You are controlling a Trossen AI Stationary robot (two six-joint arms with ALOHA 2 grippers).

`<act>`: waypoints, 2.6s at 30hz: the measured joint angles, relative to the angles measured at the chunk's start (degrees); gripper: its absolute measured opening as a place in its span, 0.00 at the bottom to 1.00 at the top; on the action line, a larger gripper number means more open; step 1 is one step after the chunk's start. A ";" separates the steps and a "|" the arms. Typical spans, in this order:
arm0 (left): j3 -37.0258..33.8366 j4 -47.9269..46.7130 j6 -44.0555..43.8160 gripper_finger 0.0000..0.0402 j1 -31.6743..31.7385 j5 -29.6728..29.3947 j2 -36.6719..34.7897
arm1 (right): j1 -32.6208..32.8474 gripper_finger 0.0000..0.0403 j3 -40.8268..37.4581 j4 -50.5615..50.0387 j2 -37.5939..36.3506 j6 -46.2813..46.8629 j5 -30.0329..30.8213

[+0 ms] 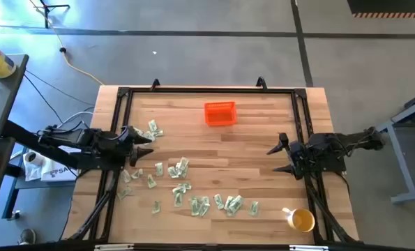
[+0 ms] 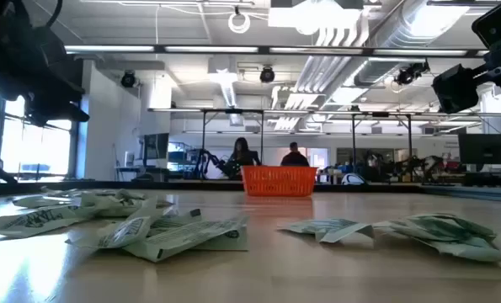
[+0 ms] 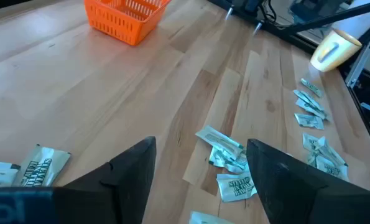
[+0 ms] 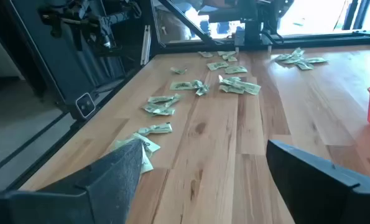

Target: Pick and place Stevia / Truvia into bins

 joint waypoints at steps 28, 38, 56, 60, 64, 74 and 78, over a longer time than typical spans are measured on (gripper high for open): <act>-0.01 0.02 -0.01 0.71 0.01 0.01 -0.01 | -0.02 0.82 0.00 -0.02 0.00 0.02 0.00; -0.01 0.01 -0.01 0.71 0.01 0.01 -0.01 | -0.02 0.83 0.00 -0.01 0.00 0.00 0.00; 0.07 21.39 -28.42 0.71 0.00 -15.26 0.20 | -0.02 0.82 0.00 -0.17 0.00 0.02 -0.01; 0.07 21.44 -30.73 0.71 0.01 -19.66 0.31 | -0.01 0.83 0.00 -0.19 0.00 0.02 -0.02; 0.09 21.25 -39.37 0.71 0.02 -26.87 0.55 | -0.07 0.83 0.00 0.30 0.00 -0.89 7.89; 0.07 24.73 -54.05 0.71 0.02 -24.73 0.77 | -0.12 0.82 -0.11 6.94 0.29 18.53 42.60; 0.07 25.19 -54.10 0.71 0.02 -20.39 0.77 | -0.13 0.82 0.24 14.35 0.28 46.71 50.29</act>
